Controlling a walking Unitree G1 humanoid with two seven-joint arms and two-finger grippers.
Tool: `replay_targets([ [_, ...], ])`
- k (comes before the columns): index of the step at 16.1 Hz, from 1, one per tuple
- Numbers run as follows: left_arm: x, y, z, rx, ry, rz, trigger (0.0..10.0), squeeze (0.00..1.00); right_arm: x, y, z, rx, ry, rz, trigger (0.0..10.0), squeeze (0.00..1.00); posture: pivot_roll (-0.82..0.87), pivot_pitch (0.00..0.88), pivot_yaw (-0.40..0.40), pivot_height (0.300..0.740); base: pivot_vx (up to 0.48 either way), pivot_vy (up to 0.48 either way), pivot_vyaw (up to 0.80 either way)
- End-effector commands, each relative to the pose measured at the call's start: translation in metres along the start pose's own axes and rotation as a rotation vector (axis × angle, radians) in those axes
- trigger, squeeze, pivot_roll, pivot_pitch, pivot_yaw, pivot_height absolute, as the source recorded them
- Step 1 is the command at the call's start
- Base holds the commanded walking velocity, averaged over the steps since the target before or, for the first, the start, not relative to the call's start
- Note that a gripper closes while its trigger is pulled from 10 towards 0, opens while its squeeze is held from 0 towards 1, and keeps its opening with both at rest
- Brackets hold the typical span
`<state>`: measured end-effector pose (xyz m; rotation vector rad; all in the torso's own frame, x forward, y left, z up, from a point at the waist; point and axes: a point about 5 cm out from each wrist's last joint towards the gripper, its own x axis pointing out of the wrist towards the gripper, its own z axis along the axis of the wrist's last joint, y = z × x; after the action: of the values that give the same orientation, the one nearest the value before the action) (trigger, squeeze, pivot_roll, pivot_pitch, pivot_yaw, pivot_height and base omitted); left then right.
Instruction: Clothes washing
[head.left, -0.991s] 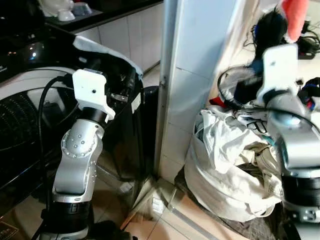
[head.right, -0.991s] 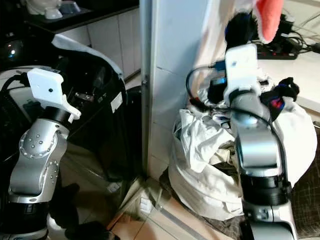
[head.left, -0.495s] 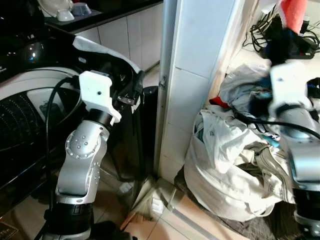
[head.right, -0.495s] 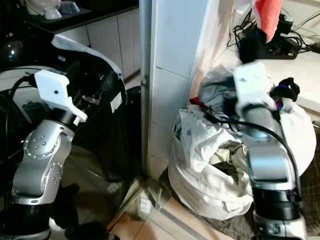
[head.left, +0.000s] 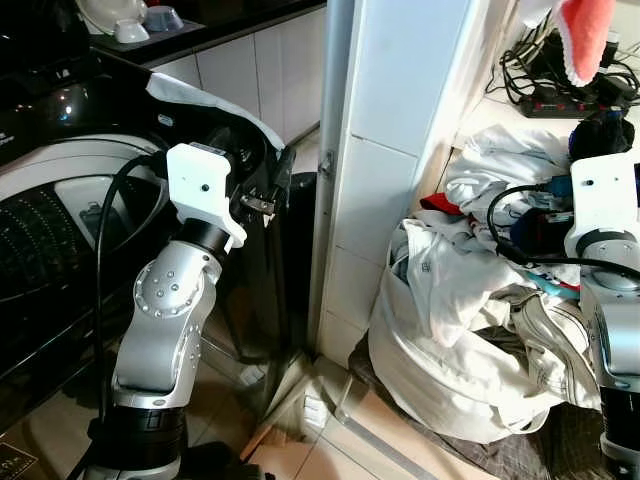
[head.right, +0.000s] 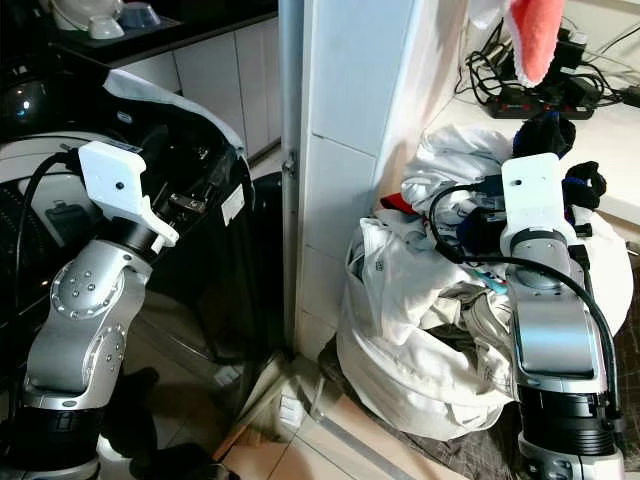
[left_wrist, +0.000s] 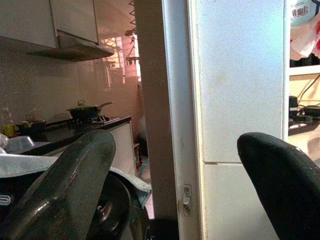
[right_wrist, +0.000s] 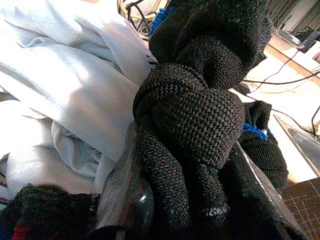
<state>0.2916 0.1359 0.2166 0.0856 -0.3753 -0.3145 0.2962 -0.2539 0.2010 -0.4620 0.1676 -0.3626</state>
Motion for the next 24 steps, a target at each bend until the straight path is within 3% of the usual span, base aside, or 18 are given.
replay_targets([
  [1,0.0,-0.001,0.005,0.011,-0.014,-0.013,10.0,0.0,-0.001,-0.005,0.004,0.0,-0.005,-0.028,10.0,0.0,0.02,0.0,-0.03,0.74,0.0,0.0,0.0],
  [5,-0.001,0.0,0.006,0.02,-0.017,-0.008,10.0,0.0,-0.003,-0.006,0.018,0.037,-0.085,-0.053,10.0,0.0,0.02,0.0,-0.032,0.74,0.0,0.0,0.0],
  [6,-0.001,-0.001,0.005,0.021,-0.018,-0.007,10.0,0.0,-0.004,-0.007,0.019,0.052,-0.088,-0.063,10.0,1.0,0.02,0.0,-0.034,0.74,0.0,0.0,0.0],
  [10,-0.001,0.0,0.005,0.023,-0.018,-0.009,10.0,0.0,-0.006,-0.008,0.018,0.055,-0.097,-0.069,10.0,1.0,0.02,0.0,-0.032,0.74,0.0,0.0,0.0],
  [11,-0.001,-0.001,0.005,0.024,-0.018,-0.016,10.0,0.0,-0.007,-0.008,0.019,0.056,-0.108,-0.074,10.0,0.31,0.02,0.0,-0.03,0.74,0.0,0.0,0.0],
  [12,-0.001,-0.002,0.005,0.024,-0.018,-0.021,10.0,0.0,-0.007,-0.007,0.019,0.057,-0.112,-0.075,10.0,0.31,0.02,0.0,-0.03,0.74,0.0,0.0,0.0],
  [13,-0.001,-0.003,0.005,0.018,-0.018,-0.033,10.0,0.0,-0.007,-0.007,0.019,0.062,-0.116,-0.077,10.0,0.0,0.02,0.0,-0.029,0.74,0.0,0.0,0.0],
  [16,-0.005,-0.014,0.005,-0.056,-0.008,-0.156,10.0,0.0,-0.008,-0.006,0.018,0.068,-0.114,-0.067,10.0,0.0,0.02,0.0,-0.027,0.74,0.0,0.0,0.0],
  [18,-0.016,-0.032,0.008,-0.148,0.004,-0.344,10.0,0.0,-0.008,-0.004,0.016,0.073,-0.109,-0.058,10.0,0.0,0.02,0.0,-0.028,0.74,0.0,0.0,0.0],
  [19,-0.025,-0.042,0.007,-0.198,0.031,-0.458,10.0,0.0,-0.008,-0.004,0.016,0.076,-0.112,-0.055,4.2,0.0,0.02,0.0,-0.028,0.74,0.0,0.0,0.0],
  [21,-0.037,-0.052,0.006,-0.23,0.076,-0.586,10.0,0.0,-0.008,-0.004,0.017,0.08,-0.126,-0.054,0.0,0.0,0.02,0.0,-0.028,0.74,0.0,0.0,0.0],
  [24,-0.037,-0.05,0.005,-0.211,0.088,-0.59,10.0,0.0,-0.009,-0.006,0.02,0.087,-0.162,-0.065,0.0,0.0,0.02,0.0,-0.028,0.74,0.0,0.0,0.0],
])
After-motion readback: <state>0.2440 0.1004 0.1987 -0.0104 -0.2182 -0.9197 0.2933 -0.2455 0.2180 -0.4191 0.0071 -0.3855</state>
